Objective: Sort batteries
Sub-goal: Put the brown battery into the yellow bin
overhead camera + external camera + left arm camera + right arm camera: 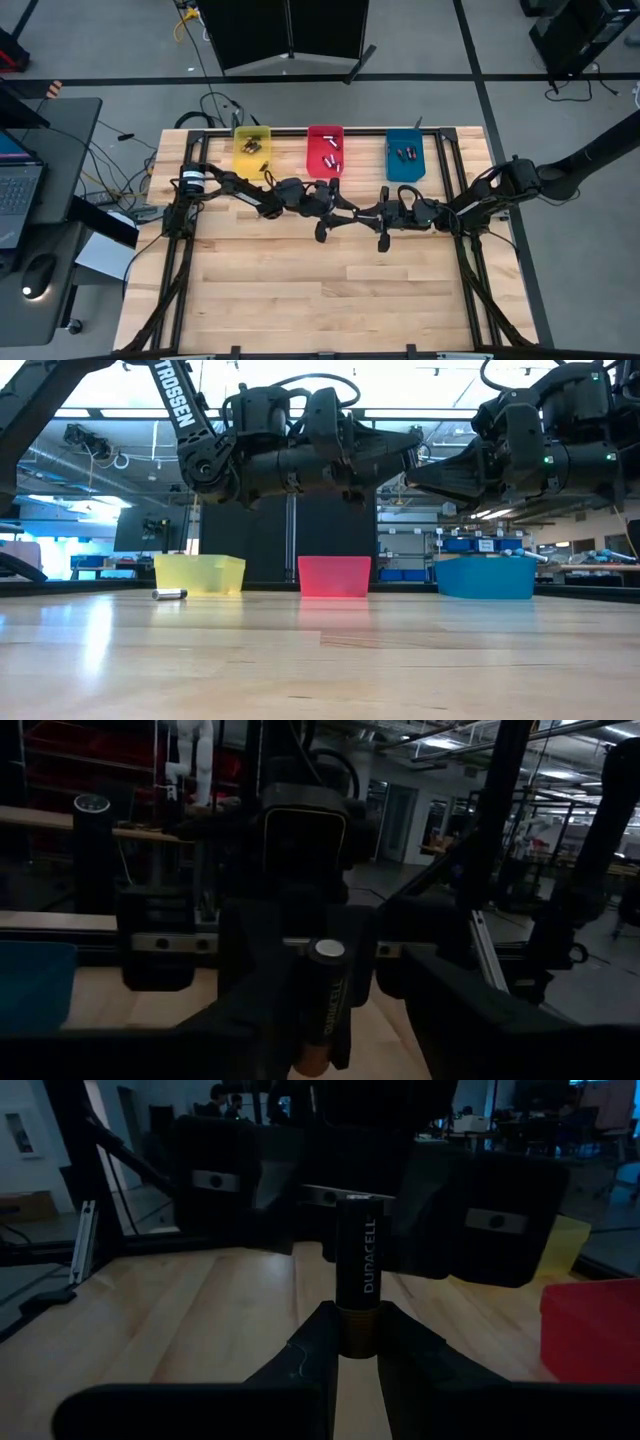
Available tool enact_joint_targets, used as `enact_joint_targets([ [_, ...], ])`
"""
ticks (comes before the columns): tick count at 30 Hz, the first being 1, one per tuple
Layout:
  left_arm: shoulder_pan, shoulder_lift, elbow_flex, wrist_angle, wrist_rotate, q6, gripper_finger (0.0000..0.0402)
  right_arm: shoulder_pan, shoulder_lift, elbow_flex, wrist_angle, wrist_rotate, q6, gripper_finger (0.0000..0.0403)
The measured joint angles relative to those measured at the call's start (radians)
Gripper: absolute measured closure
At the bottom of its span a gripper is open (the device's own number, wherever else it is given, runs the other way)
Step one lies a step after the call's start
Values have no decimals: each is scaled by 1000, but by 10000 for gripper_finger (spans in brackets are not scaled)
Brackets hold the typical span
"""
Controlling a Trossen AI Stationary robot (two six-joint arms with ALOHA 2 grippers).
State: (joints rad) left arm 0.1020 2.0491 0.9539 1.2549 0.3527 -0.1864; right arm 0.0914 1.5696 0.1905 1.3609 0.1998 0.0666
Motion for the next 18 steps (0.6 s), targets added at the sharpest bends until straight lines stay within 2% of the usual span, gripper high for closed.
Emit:
enact_joint_targets([
  [5,0,0,0,0,-1,0,252,0,0,0,0,-2,0,343],
  [15,2,0,0,3,3,8,342,1,0,1,1,-8,8,340],
  [18,2,0,0,3,4,15,349,1,0,1,1,-7,16,328],
])
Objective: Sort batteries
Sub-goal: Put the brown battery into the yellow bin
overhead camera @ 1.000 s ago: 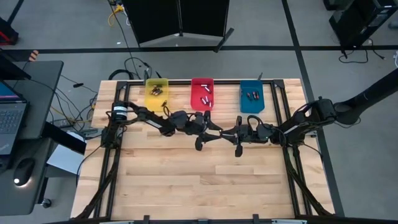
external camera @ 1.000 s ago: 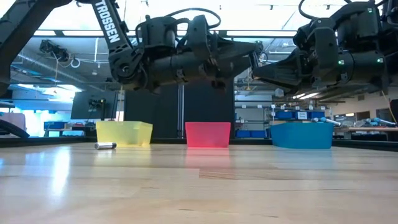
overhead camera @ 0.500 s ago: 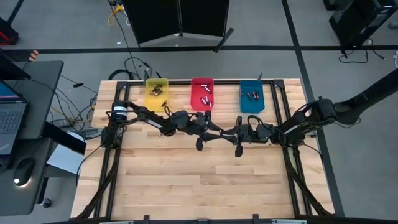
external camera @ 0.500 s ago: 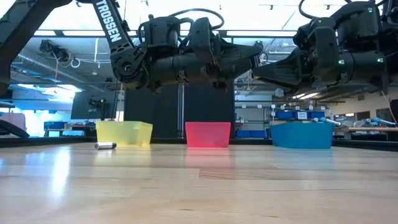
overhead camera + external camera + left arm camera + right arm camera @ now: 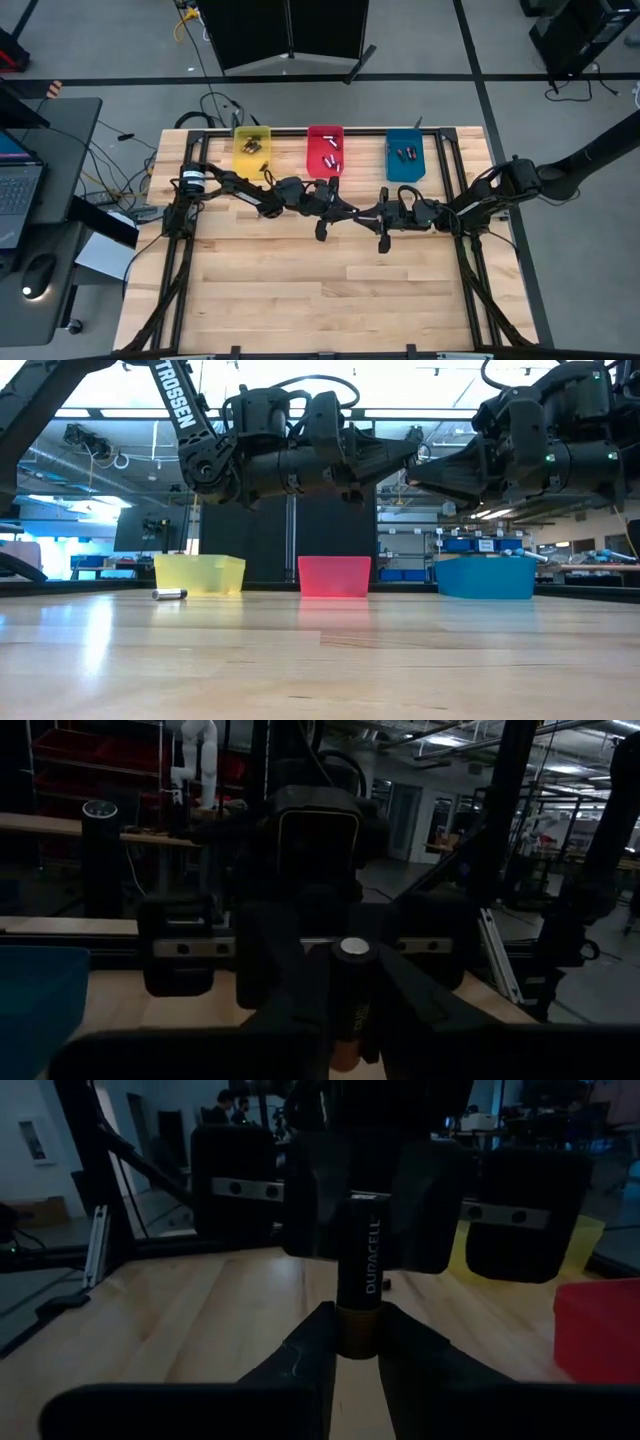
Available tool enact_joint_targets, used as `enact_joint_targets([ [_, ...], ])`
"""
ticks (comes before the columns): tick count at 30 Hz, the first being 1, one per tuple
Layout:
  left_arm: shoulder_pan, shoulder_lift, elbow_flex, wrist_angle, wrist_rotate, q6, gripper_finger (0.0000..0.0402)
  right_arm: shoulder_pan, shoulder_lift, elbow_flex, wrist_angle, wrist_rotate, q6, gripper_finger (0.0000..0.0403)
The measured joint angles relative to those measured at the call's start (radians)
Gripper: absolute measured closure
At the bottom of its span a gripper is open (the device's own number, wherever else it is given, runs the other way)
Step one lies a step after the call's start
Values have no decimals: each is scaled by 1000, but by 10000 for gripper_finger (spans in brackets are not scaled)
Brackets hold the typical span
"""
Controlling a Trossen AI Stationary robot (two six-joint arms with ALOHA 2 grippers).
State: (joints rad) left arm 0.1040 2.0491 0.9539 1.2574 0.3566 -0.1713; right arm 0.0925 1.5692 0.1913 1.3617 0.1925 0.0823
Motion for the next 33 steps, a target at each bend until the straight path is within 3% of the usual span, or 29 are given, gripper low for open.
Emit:
enact_joint_targets([
  [6,0,0,0,0,8,3,349,0,0,0,-1,6,27,279],
  [17,46,-16,0,-9,73,10,349,-2,0,0,-2,108,26,167],
  [22,56,-35,-2,-20,114,11,349,-2,0,0,-4,111,-12,145],
  [27,51,-91,-10,-29,191,42,349,-3,0,0,-28,156,-15,186],
  [33,52,-209,-11,-300,201,146,349,-3,0,0,-80,159,-15,314],
])
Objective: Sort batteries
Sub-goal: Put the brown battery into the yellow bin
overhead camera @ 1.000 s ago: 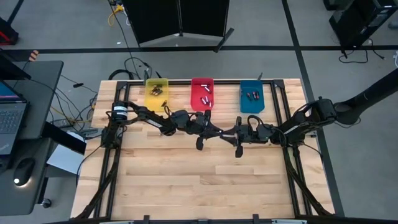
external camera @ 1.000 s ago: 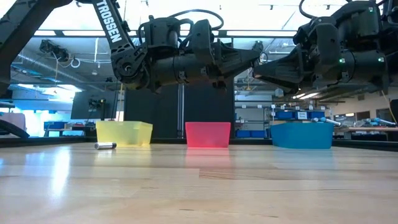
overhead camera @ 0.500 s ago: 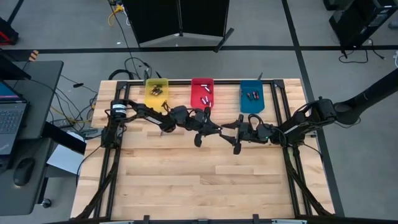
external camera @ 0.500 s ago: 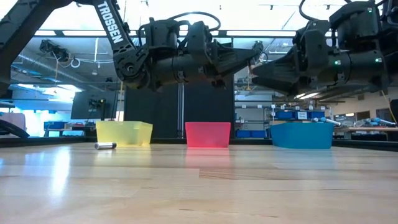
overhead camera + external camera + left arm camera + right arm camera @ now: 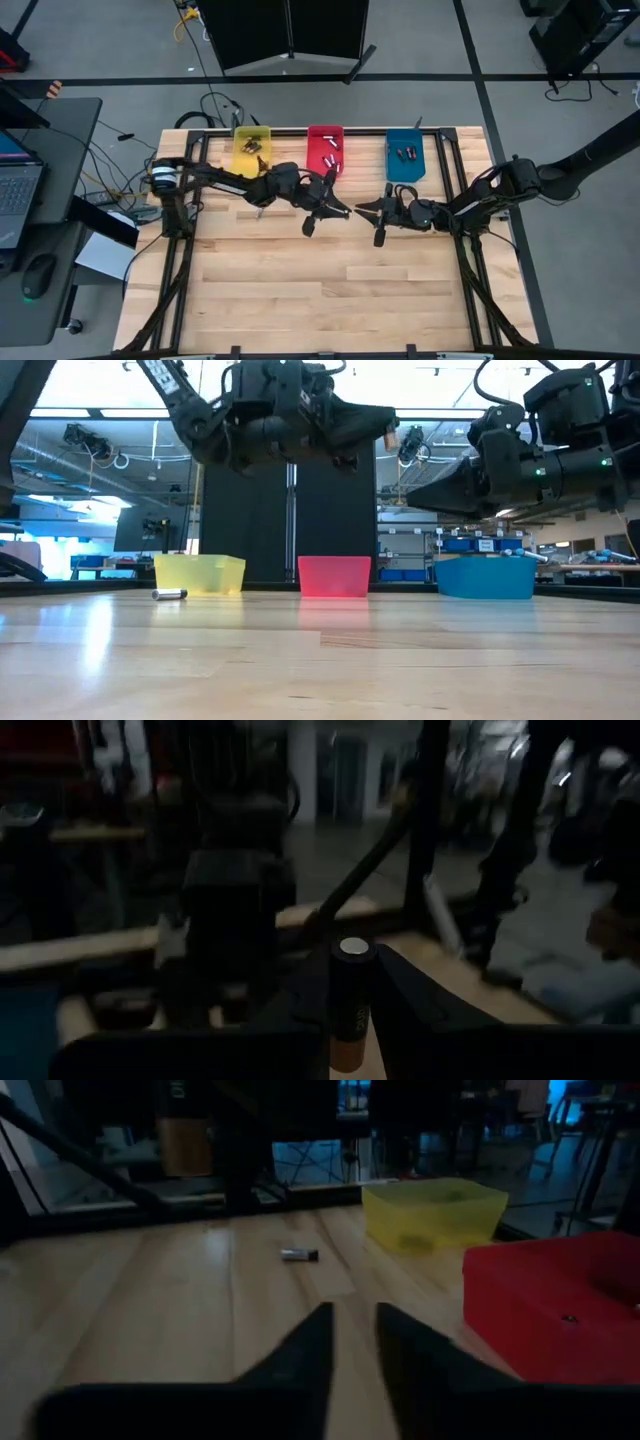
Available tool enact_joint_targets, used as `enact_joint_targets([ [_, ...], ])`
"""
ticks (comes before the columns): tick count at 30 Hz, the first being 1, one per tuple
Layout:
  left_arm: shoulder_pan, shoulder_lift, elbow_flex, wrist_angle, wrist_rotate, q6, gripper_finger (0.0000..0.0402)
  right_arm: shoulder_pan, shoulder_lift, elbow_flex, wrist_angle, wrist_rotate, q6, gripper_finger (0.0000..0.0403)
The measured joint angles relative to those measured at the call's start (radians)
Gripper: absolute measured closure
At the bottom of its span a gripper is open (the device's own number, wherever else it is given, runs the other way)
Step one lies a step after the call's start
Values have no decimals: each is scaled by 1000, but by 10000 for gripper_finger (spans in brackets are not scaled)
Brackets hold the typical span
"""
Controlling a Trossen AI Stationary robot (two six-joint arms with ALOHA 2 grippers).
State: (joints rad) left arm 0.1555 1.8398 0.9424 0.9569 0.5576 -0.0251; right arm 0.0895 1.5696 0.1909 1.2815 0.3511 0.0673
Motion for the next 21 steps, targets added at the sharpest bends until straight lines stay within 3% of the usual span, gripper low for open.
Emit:
enact_joint_targets([
  [4,0,-111,1,-281,-74,115,349,1,0,0,-18,31,-23,390],
  [9,0,-263,2,-666,-218,209,349,0,0,0,-22,50,-20,373],
  [13,0,-375,2,-973,-320,208,349,1,0,0,-27,50,-19,385],
  [21,7,-506,2,-1370,-489,129,349,1,0,1,-65,50,-2,385],
])
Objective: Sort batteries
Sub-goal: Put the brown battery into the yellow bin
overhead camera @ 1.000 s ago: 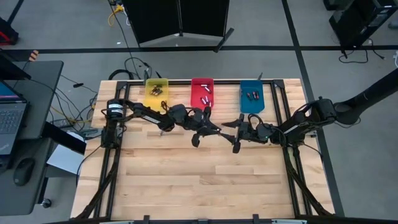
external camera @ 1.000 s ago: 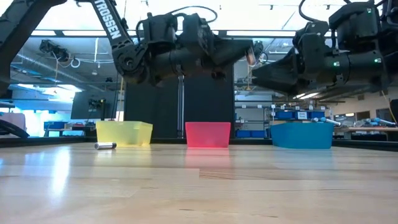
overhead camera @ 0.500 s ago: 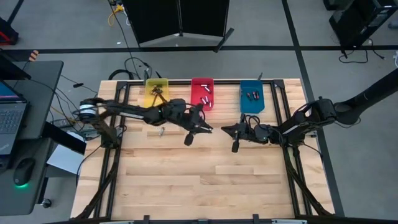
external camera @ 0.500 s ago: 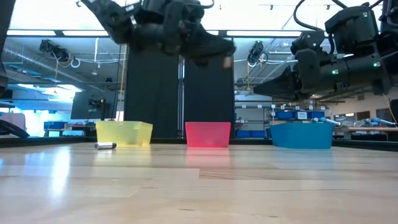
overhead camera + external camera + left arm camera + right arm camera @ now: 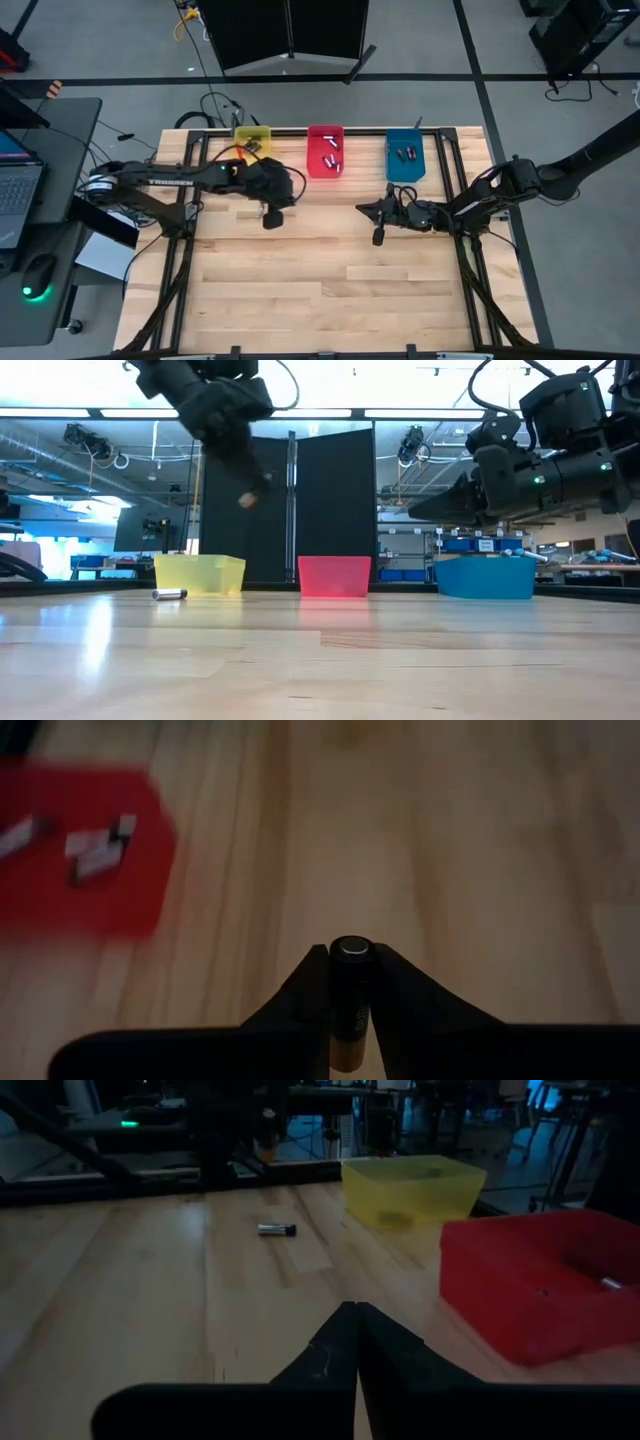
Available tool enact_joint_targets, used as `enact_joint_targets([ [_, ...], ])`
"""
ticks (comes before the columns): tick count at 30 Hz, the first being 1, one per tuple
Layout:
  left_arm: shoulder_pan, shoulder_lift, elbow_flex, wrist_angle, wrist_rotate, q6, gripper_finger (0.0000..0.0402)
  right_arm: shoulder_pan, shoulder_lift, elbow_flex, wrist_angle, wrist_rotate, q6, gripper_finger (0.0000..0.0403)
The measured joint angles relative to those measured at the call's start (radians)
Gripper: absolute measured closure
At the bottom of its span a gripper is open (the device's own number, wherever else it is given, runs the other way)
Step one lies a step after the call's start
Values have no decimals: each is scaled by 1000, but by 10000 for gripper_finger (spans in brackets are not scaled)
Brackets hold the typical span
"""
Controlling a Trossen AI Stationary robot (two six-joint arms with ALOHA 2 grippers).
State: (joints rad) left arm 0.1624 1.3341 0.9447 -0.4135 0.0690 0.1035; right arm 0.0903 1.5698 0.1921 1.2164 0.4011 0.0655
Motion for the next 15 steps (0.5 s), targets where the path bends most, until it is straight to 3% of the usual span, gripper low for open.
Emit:
enact_joint_targets([
  [5,61,-1,51,-256,-42,-64,349,1,0,0,-7,0,13,392],
  [10,164,3,121,-410,-70,-59,349,2,0,0,-11,-1,21,393],
  [15,332,3,181,-487,-101,-6,349,2,0,0,-15,-1,30,384],
])
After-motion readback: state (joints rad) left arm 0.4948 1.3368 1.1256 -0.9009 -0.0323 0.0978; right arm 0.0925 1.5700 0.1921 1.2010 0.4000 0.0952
